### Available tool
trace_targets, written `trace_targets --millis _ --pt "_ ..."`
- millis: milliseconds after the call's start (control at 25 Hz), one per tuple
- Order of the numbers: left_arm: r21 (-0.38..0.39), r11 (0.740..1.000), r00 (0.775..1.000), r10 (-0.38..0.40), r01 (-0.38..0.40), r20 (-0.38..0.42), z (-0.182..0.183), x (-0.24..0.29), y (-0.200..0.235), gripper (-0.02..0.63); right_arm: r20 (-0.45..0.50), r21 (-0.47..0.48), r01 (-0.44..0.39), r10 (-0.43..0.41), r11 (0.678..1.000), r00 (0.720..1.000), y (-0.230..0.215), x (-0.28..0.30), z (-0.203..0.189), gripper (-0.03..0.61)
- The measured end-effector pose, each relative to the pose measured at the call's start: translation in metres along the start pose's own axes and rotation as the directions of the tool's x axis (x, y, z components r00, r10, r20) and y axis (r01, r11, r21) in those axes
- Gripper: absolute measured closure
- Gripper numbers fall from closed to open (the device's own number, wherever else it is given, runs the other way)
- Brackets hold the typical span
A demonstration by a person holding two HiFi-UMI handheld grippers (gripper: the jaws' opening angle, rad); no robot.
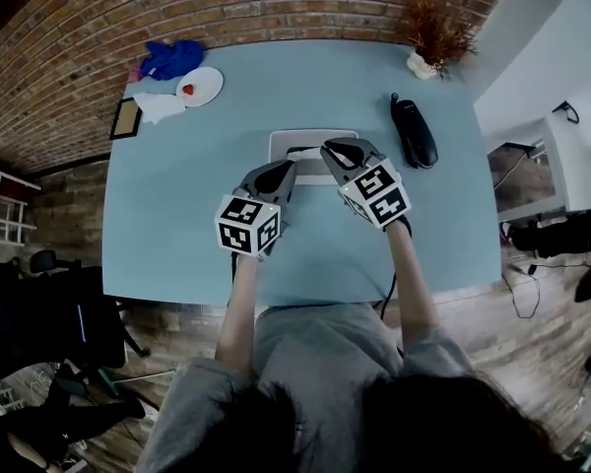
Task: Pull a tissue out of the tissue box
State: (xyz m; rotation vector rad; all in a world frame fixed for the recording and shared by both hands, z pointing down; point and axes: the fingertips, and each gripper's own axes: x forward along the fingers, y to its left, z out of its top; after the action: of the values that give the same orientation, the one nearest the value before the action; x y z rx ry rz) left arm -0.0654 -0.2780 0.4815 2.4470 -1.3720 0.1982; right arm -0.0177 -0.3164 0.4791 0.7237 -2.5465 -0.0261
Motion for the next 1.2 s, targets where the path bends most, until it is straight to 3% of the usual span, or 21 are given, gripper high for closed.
trace_targets --millis 240,520,680,840,1000,1200 --pt "-0.01 1.0 1.0 0.003 -0.003 -0.031 -0.01 -0.001 0.004 0.611 -0.146 -0.175 -0.095 0.07 0.98 0.987 0.0 0.018 -0.018 0.513" --pt "-0.005 1.0 0.997 -0.002 0.002 -0.078 -0.024 -0.006 0.01 0.611 -0.298 -0.293 -0.209 0.119 0.933 0.947 0.006 0.03 -0.041 0.476" --pt "-0.01 1.0 0.995 -0.008 0.007 -0.096 -0.033 -0.005 0.01 0.611 -0.362 -0.308 -0.231 0.111 0.923 0.926 0.001 0.039 -0.053 0.472" --pt "-0.02 1.0 0.994 -0.007 0.005 -0.109 -0.038 -0.004 0.01 0.611 -0.406 -0.245 -0.232 0.118 0.941 0.906 -0.002 0.05 -0.064 0.477" --pt "-0.025 1.0 0.993 -0.008 0.005 -0.116 -0.041 -0.005 0.013 0.611 -0.417 -0.275 -0.221 0.091 0.936 0.904 -0.005 0.054 -0.065 0.562" --pt "-0.034 0.999 0.993 -0.007 0.003 -0.115 -0.042 -0.006 0.016 0.611 -0.412 -0.282 -0.218 0.087 0.934 0.907 -0.006 0.055 -0.06 0.575"
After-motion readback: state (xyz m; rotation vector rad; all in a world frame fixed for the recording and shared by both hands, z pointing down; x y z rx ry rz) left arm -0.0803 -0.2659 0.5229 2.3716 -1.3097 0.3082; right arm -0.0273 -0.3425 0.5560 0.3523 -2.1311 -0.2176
